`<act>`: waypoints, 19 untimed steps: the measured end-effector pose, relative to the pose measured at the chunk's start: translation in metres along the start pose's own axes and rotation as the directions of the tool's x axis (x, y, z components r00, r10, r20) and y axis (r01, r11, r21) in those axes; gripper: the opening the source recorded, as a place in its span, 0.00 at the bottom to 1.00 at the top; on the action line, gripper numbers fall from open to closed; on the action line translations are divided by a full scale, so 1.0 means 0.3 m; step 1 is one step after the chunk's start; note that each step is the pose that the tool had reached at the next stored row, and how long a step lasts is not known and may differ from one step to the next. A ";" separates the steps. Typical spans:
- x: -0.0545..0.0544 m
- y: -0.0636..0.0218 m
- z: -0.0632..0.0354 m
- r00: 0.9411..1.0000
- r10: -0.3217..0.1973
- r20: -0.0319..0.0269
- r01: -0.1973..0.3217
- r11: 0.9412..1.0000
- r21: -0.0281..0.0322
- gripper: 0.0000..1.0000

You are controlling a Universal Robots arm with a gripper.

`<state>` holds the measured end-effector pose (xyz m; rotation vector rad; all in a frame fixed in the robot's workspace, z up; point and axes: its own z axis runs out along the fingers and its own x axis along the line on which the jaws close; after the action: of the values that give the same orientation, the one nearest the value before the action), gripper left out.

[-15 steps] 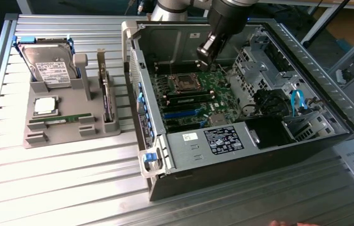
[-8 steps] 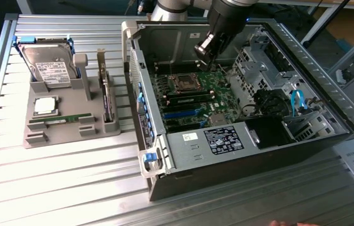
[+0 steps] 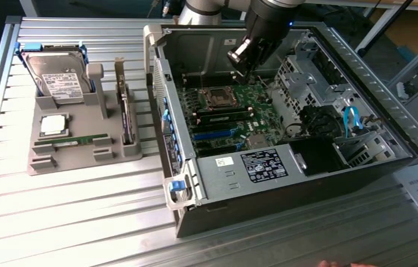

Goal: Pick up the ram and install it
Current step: 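Press down the ram until it locks into place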

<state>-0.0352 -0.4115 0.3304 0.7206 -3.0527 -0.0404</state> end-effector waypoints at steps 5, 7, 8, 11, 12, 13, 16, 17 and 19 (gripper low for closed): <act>0.000 0.000 0.000 1.000 0.005 0.000 -0.005 1.000 0.000 0.10; 0.000 0.000 0.000 1.000 0.005 0.000 -0.005 1.000 0.000 0.10; 0.000 0.000 0.000 1.000 0.005 0.000 -0.005 1.000 0.000 0.10; 0.000 0.000 0.000 1.000 0.005 0.000 -0.005 1.000 0.000 0.10; 0.000 0.000 0.000 1.000 0.005 0.000 -0.005 1.000 0.000 0.10; 0.000 0.000 0.000 1.000 0.005 0.000 -0.005 1.000 0.000 0.10; 0.000 0.000 0.000 1.000 0.017 0.000 -0.017 1.000 0.000 0.10; 0.000 0.000 0.000 0.999 0.039 0.001 -0.039 0.999 0.000 0.10; 0.000 0.000 0.000 0.997 0.078 0.002 -0.078 0.997 0.000 0.10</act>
<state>-0.0352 -0.4115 0.3303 0.6014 -3.0794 -0.0405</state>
